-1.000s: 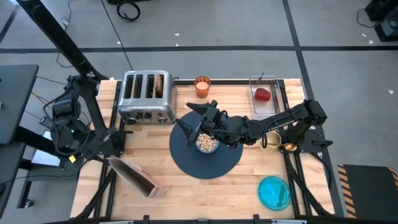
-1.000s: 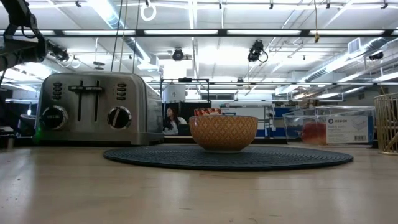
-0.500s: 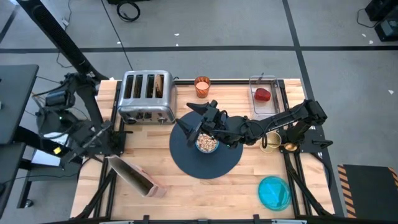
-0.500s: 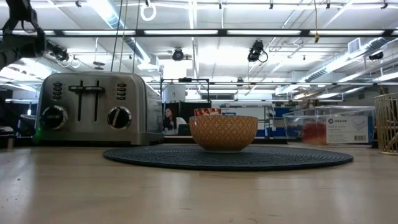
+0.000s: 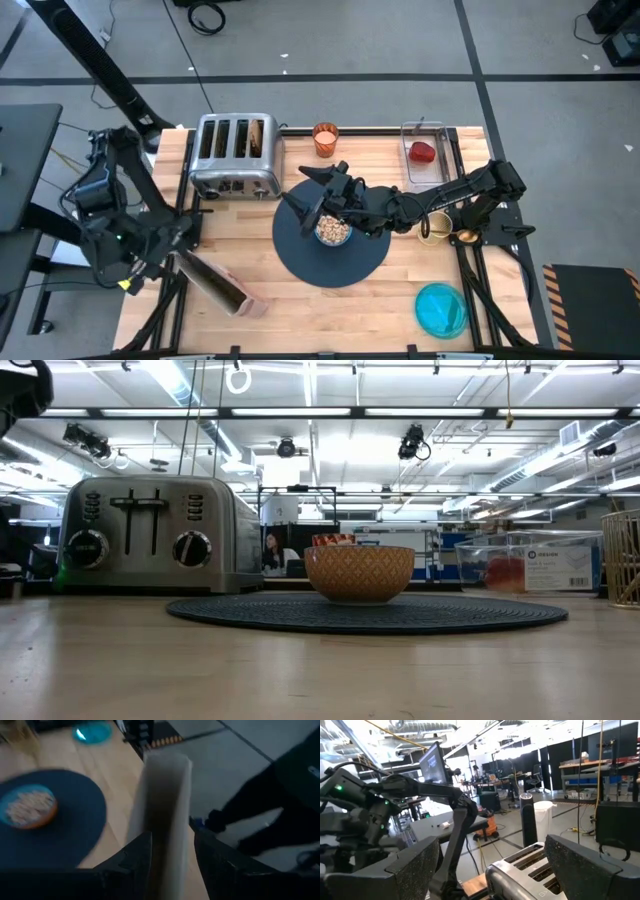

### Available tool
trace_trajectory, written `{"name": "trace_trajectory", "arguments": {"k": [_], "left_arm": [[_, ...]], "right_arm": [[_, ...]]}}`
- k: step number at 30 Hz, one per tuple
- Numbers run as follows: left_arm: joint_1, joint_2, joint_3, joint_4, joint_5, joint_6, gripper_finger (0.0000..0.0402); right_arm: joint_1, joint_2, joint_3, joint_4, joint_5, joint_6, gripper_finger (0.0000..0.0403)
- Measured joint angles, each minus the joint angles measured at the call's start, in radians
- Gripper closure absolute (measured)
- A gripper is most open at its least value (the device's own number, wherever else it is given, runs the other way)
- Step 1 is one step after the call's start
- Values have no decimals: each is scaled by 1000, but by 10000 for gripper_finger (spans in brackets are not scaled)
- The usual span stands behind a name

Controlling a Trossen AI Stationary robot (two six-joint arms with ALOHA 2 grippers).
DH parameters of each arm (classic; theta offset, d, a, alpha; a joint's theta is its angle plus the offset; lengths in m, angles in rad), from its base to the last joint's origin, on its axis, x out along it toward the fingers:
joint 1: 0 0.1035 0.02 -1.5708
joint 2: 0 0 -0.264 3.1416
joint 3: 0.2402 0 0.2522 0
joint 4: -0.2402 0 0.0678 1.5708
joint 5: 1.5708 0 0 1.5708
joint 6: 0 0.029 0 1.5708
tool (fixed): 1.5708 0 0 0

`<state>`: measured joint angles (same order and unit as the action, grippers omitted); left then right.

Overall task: Arrange a breakfast setting
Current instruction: Pour the cereal from the cereal box into the blue bowl

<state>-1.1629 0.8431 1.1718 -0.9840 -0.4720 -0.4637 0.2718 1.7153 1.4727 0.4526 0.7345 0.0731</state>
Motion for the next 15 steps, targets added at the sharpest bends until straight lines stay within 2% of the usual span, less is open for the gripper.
{"name": "trace_trajectory", "arguments": {"k": [5,15], "left_arm": [[52,33,-1,-36,110,4,246],[109,112,-2,-121,144,20,259]], "right_arm": [[6,0,0,0,-4,0,37],[16,0,0,0,-25,-7,37]]}}
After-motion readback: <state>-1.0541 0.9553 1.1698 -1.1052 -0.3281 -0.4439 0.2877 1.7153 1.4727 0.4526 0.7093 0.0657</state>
